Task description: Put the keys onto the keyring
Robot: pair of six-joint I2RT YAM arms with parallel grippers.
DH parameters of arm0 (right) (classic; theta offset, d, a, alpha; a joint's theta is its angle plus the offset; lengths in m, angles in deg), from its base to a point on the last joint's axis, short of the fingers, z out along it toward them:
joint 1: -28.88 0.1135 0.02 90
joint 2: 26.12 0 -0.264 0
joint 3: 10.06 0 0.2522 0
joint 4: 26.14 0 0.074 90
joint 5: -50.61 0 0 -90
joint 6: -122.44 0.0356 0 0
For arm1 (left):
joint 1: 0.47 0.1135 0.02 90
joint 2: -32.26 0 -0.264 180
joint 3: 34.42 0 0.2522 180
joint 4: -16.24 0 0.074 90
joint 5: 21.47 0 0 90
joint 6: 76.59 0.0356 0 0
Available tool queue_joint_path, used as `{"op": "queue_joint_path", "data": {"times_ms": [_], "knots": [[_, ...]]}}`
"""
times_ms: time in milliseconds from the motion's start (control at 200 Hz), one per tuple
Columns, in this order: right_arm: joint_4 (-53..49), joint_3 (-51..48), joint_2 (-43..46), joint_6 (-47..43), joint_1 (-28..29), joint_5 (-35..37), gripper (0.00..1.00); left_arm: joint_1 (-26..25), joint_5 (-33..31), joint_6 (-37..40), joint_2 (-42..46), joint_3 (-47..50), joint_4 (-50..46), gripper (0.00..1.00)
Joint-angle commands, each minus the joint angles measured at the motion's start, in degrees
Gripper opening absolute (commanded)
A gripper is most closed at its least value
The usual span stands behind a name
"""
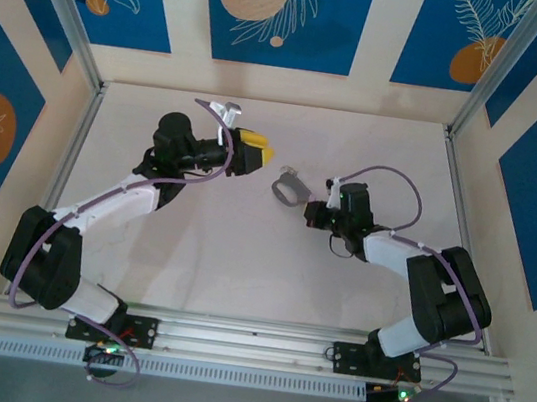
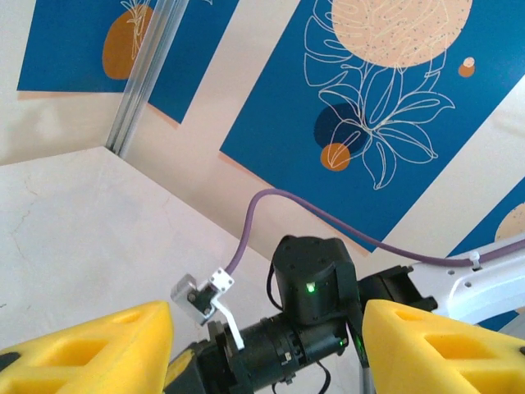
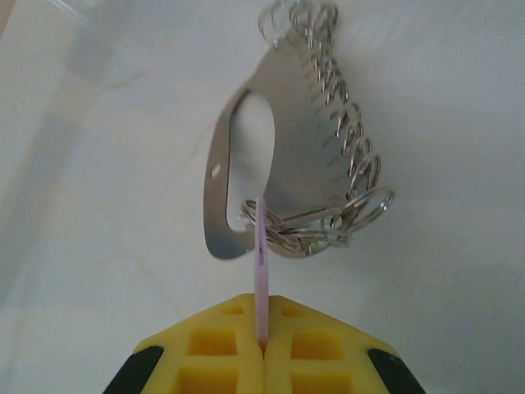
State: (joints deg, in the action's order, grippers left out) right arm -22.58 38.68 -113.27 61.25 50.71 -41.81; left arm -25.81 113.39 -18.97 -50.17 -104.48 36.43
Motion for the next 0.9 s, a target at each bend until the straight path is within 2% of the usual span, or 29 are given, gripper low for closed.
{"op": "queue_joint_path", "data": {"times_ms": [0,50,90,230,335,510,590,665,770,895], "knots": [[2.56,-2.99,2.41,3.15,1.41,-0.74,0.00,0.43,-0.30,0.96,0.26,0.66,0.02,0.63],[2.88,-4.68,3.02,4.21,1.97,-0.84,0.00,0.48,-0.30,0.92,0.17,0.82,-0.10,0.64],[3.14,-6.09,3.66,5.02,2.38,-0.93,0.05,0.47,-0.34,0.92,0.17,1.00,-0.15,0.64],[2.66,-11.41,8.93,7.65,3.36,-2.14,0.34,0.49,-0.62,1.03,0.47,1.70,-0.57,0.67],[-2.06,-14.59,18.87,8.63,3.02,-1.66,0.49,0.52,-1.38,1.95,1.53,2.41,-2.35,0.69],[-17.09,-13.76,39.09,7.42,-0.41,0.30,0.71,0.48,-5.30,5.55,5.57,3.95,-8.38,0.78],[-21.77,-11.99,44.98,7.26,-3.88,-0.01,0.79,0.52,-9.88,7.40,7.99,5.14,-11.50,0.84],[-24.97,-9.49,46.93,6.72,-7.06,0.20,0.88,0.48,-17.28,8.88,10.68,7.06,-13.82,0.87],[-28.65,-5.10,45.61,5.55,-10.62,2.27,0.93,0.55,-27.76,12.60,14.60,9.64,-17.27,0.94],[-32.46,0.96,40.41,5.31,-14.98,5.72,0.97,0.64,-39.23,19.80,18.11,11.82,-21.79,0.96]]}}
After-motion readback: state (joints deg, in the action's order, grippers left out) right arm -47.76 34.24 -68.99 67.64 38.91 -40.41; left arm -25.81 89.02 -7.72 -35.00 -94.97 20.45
